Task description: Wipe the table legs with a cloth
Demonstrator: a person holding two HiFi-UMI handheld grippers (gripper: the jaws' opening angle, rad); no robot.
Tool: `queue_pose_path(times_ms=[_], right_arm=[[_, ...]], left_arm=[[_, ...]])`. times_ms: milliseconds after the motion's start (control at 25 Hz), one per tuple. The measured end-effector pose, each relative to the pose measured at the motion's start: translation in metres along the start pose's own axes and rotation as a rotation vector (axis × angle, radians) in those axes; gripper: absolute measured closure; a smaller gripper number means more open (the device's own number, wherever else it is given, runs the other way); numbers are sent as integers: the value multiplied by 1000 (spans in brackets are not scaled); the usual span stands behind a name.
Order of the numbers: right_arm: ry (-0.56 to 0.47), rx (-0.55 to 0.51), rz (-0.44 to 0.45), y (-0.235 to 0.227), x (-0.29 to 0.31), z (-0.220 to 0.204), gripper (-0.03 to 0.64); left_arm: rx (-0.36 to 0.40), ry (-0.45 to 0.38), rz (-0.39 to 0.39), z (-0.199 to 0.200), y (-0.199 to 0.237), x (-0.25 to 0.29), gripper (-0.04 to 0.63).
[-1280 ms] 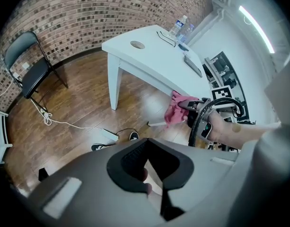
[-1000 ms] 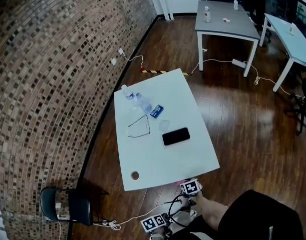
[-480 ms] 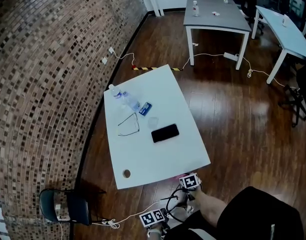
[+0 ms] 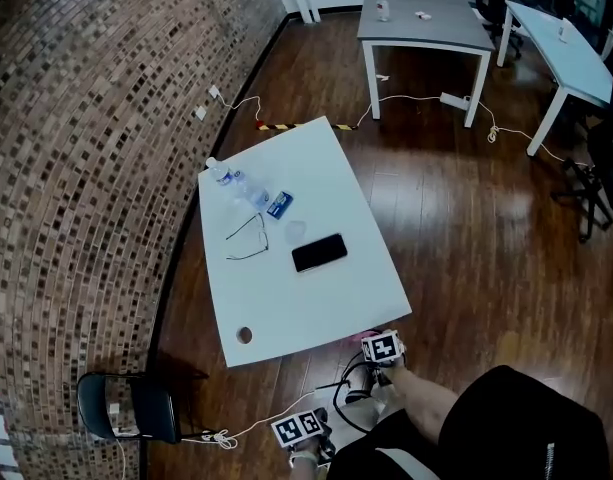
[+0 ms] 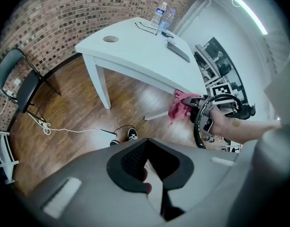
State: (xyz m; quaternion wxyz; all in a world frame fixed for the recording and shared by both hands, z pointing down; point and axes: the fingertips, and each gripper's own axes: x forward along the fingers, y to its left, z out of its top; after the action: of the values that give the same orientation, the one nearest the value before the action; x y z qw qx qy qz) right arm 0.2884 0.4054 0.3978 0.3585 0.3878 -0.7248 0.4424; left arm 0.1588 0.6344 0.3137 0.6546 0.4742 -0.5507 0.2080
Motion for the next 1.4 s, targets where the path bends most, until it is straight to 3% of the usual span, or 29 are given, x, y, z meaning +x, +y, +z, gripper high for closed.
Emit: queue_pose_path(times_ms=[360,520,840,1200,1400], right_arm=[[1,-24,-8,-7,-8,2,538],[-8,-53,-65,-22,-17,4,538],[-58,15,-135,-47,-32,8,543],[-85,10,-166,-75,-68,7,545],[-58,-30,-155,-99,-74,8,545]], left_arm=[[28,-3,-26,-5,2,-3,594],[41,-7,-29,-19,6,-12,594],[-85,-26,-12,-79,53,-22,594],[-97,32,-59,-152,25,8,594],[-43,61,-69,-151,-7,23,594]])
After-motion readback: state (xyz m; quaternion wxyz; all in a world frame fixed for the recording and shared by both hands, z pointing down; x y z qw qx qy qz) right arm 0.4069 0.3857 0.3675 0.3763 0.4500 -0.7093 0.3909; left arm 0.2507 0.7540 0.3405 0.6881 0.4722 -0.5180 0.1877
